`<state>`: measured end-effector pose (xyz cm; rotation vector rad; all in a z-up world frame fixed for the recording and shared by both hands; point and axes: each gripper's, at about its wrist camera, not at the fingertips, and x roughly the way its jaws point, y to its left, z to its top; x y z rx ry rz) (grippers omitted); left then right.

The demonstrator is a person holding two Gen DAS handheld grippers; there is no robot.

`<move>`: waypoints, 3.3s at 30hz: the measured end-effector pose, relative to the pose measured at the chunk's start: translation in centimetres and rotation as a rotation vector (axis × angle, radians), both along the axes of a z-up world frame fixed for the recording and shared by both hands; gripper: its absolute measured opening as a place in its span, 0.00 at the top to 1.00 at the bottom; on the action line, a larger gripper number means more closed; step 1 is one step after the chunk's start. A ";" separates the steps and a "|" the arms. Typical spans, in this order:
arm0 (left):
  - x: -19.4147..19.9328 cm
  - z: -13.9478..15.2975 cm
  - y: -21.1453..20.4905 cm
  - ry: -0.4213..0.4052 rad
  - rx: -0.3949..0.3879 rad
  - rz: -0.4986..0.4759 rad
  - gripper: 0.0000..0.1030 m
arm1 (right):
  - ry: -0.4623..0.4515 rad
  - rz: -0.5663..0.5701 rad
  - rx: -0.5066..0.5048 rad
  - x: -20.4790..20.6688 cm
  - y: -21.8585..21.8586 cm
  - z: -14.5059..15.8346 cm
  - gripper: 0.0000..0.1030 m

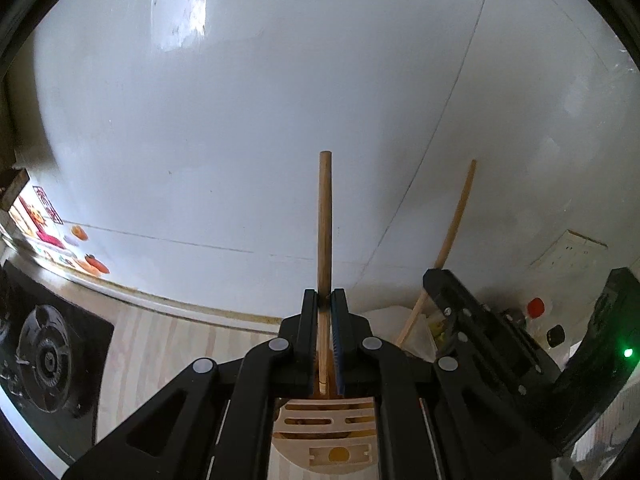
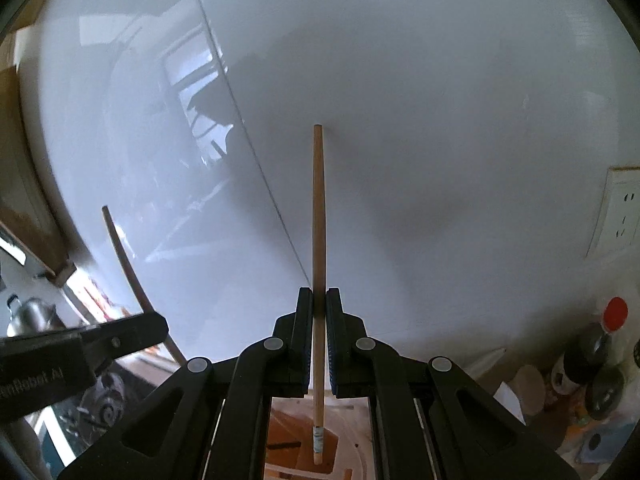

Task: Organize utensils

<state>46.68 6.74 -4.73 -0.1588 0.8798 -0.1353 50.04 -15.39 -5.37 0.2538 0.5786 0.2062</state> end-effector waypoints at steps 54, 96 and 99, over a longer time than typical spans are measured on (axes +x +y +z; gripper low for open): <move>-18.6 -25.4 -12.9 0.470 0.299 -0.088 0.00 | 0.912 -0.138 -0.097 -23.6 -15.5 -27.5 0.80; -19.7 -27.5 -5.0 0.560 0.427 0.142 0.00 | 0.921 0.086 -0.047 -19.6 -10.2 -28.3 1.00; -19.7 -27.1 -6.8 0.555 0.389 0.100 0.00 | 0.921 0.073 -0.052 -20.1 -10.9 -28.3 1.00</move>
